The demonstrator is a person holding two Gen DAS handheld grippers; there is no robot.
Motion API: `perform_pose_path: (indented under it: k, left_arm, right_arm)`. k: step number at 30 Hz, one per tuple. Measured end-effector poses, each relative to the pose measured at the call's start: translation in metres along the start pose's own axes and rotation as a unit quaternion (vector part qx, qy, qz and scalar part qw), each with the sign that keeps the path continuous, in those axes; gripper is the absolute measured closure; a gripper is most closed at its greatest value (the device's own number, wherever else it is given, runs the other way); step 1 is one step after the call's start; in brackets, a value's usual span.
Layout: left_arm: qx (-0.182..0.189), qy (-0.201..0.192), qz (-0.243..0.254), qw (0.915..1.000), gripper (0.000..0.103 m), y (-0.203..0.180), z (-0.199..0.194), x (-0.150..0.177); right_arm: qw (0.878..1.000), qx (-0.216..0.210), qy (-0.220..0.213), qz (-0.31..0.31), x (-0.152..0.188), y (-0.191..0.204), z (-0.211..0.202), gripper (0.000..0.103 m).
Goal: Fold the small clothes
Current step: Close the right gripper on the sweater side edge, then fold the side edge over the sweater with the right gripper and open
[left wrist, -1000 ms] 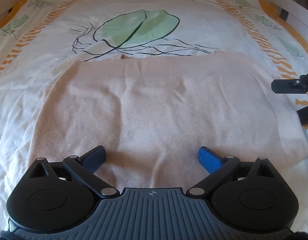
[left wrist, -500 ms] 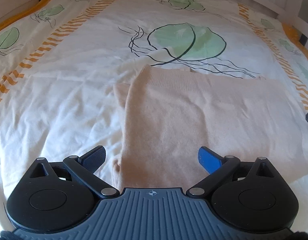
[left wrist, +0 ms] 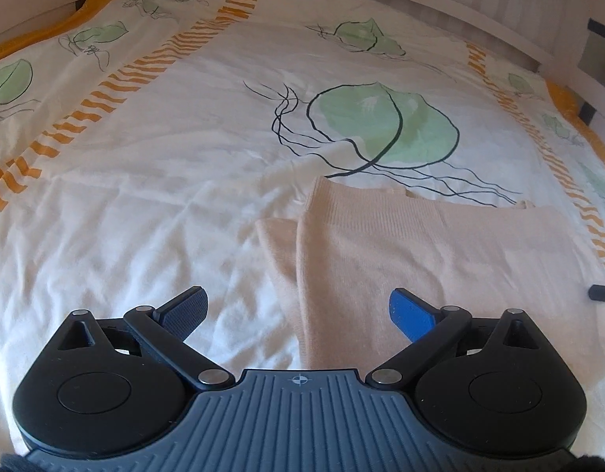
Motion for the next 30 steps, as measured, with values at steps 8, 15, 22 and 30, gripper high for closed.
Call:
perform_pose_path:
  k: [8, 15, 22, 30]
  left_arm:
    - [0.038, -0.006, -0.076, 0.9963, 0.004, 0.021, -0.010, -0.019]
    - [0.041, -0.029, -0.096, 0.9941, 0.004, 0.037, -0.025, -0.035]
    - [0.040, -0.036, -0.131, 0.9899, 0.004, 0.062, -0.035, -0.041]
    - [0.050, -0.031, -0.136, 0.9890, 0.004, 0.070, -0.036, -0.042]
  right_arm:
    - [0.998, 0.006, -0.020, -0.059, -0.013, 0.079, -0.011, 0.077]
    - [0.993, -0.050, -0.001, -0.111, -0.007, 0.177, 0.024, 0.077]
    - [0.987, -0.079, 0.048, -0.129, 0.033, 0.238, 0.106, 0.077]
    - [0.982, -0.005, 0.060, -0.180, 0.082, 0.251, 0.162, 0.077]
Point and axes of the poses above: each gripper's, at about its wrist camera, not at the fingertips, and z roughly the way its jaws point, y to its left, x to its underside, the point moved 6 cm from there along z, roughly the way its jaws point, and after that the axes turned 5 degrees about y, right-handed, at the moved point
